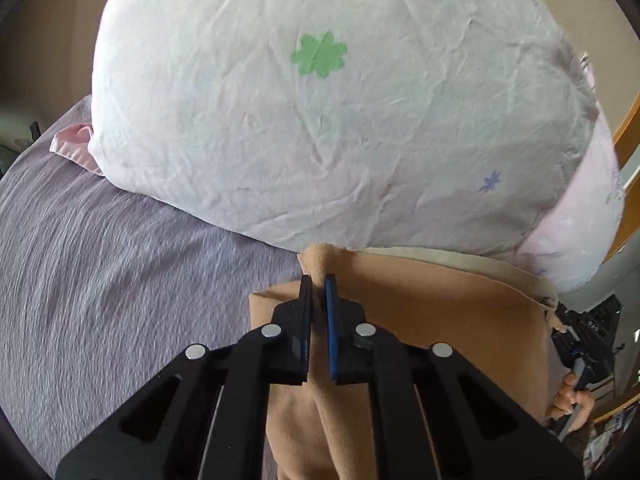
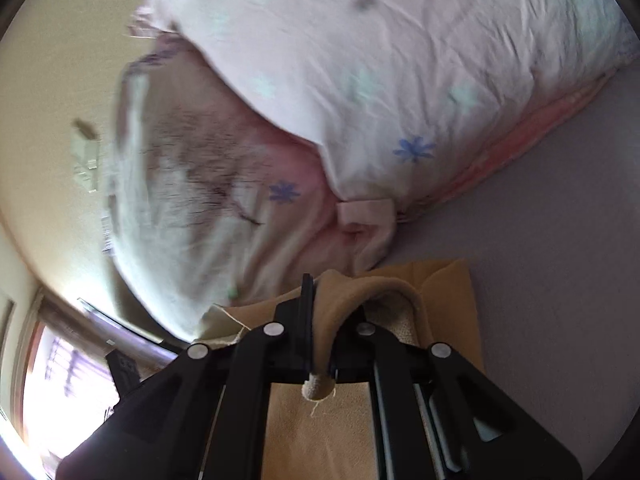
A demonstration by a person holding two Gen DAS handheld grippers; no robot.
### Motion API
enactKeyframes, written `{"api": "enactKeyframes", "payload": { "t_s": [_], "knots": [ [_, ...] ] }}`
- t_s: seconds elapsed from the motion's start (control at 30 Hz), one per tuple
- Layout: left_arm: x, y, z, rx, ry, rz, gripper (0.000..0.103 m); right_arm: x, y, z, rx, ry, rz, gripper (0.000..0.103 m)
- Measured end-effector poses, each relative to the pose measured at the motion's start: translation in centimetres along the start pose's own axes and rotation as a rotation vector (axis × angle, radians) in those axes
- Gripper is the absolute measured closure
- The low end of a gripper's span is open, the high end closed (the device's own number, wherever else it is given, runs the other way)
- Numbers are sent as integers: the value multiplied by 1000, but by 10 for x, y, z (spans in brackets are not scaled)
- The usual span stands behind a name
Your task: Fold small clothes
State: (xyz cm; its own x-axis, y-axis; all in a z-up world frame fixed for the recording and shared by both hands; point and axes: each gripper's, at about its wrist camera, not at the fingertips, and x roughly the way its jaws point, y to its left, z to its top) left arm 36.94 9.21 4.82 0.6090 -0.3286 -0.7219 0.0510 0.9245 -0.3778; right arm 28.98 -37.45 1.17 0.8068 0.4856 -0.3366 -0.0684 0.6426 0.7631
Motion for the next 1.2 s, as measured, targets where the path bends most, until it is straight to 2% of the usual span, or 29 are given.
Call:
{"api": "enactKeyframes", "payload": {
  "t_s": [0.07, 0.13, 0.17, 0.2, 0.23, 0.27, 0.3, 0.37, 0.43, 0.47, 0.57, 0.63, 0.7, 0.77, 0.87, 0.9, 0.93, 0.97, 1.03, 1.1, 1.2],
  "knots": [
    [26, -2, -2, -5, 60, 49, 97, 19, -10, 0, 50, 44, -99, 95],
    [33, 3, -3, -47, 69, 40, 97, 25, -14, 1, 72, 70, -152, 85],
    [26, 9, -3, -89, 54, -8, 97, 17, -11, 1, 64, 49, -166, 63],
    [19, 13, -3, -112, 44, -40, 95, 7, -7, 2, 47, 15, -166, 36],
    [7, 20, -3, -143, 25, -76, 92, -8, -2, 2, 22, -31, -172, 24],
    [-3, 25, -4, -158, 9, -96, 83, -26, 5, 1, -13, -91, -187, 17],
    [-15, 31, -7, -174, -9, -117, 71, -43, 12, -2, -54, -129, -173, 17],
    [-37, 39, -19, -186, -15, -148, 59, -61, 23, -12, -123, -107, -109, 18],
    [-49, 43, -38, -183, 23, -182, 59, -66, 28, -25, -173, -48, -54, 20],
    [-52, 44, -50, -184, 57, -199, 59, -62, 32, -37, -209, 18, -12, 21],
    [-51, 43, -81, -199, 137, -234, 59, -43, 45, -63, -277, 127, 32, 22],
    [-47, 45, -92, -209, 179, -252, 59, -26, 44, -73, -280, 185, -16, 22],
    [-45, 42, -101, -211, 180, -254, 51, -8, 31, -77, -237, 250, -70, 21],
    [-45, 33, -102, -209, 174, -241, 48, -14, 31, -81, -261, 212, -36, 18],
    [-43, 26, -102, -224, 165, -225, 45, -24, 26, -84, -222, 187, 52, 12],
    [-41, 22, -102, -229, 164, -218, 47, -25, 23, -84, -207, 182, 70, 12],
    [-36, 20, -103, -243, 169, -220, 56, -27, 20, -82, -196, 180, 82, 12],
    [-32, 20, -103, -269, 186, -239, 82, -27, 16, -80, -179, 175, 101, 12],
    [-33, 18, -101, -302, 172, -268, 84, -32, 12, -79, -161, 167, 118, 12],
    [-43, 6, -93, -292, 135, -319, 84, -39, 9, -75, -145, 145, 131, 12],
    [-56, -36, -71, -244, 94, -418, 85, -52, 3, -67, -113, 82, 140, 12]
  ]
}}
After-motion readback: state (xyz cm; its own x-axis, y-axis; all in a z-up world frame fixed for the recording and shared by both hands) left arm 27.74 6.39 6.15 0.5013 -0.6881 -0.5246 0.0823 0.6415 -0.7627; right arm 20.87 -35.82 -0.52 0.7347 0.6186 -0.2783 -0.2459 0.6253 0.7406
